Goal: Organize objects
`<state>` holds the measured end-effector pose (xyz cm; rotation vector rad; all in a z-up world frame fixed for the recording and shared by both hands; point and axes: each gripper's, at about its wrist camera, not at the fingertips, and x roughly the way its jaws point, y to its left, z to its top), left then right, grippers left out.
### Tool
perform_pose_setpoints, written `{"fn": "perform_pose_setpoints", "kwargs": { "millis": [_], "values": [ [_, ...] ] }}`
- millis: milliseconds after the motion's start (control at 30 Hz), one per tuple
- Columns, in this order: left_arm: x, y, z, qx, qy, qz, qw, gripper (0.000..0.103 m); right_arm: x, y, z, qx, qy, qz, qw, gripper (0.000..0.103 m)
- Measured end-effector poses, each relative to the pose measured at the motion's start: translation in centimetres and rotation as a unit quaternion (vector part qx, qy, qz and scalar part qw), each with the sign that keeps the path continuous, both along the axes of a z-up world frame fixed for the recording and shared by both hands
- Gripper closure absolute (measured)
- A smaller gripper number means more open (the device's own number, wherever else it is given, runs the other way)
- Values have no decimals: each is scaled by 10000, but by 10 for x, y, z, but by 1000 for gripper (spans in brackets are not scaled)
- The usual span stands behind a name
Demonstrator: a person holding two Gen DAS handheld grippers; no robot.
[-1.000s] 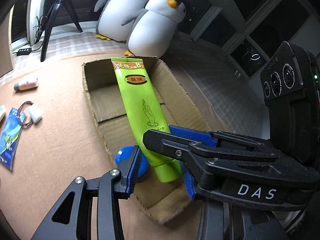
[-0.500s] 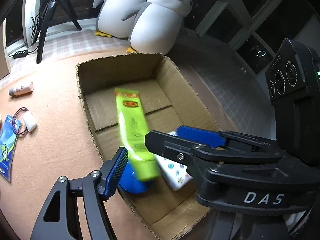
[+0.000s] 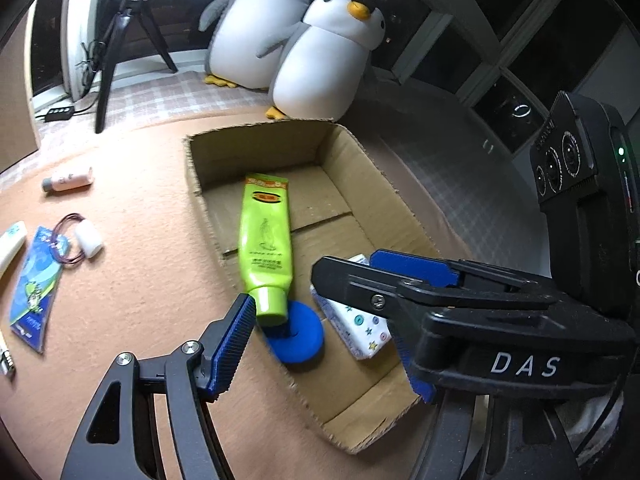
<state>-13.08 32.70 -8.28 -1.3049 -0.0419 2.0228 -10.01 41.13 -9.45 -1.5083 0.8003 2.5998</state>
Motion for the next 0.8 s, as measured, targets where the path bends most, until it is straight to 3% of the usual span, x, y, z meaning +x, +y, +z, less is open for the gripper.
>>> {"fn": "perform_pose_setpoints", "kwargs": {
  "millis": [400, 800],
  "values": [
    [11, -68, 19, -85, 200, 365, 9991, 32, 8, -30, 20, -6, 256, 89, 9996, 47],
    [-19, -151, 2, -499, 165, 961, 9940, 30, 11, -66, 34, -153, 470, 219, 9985, 47]
  ]
}}
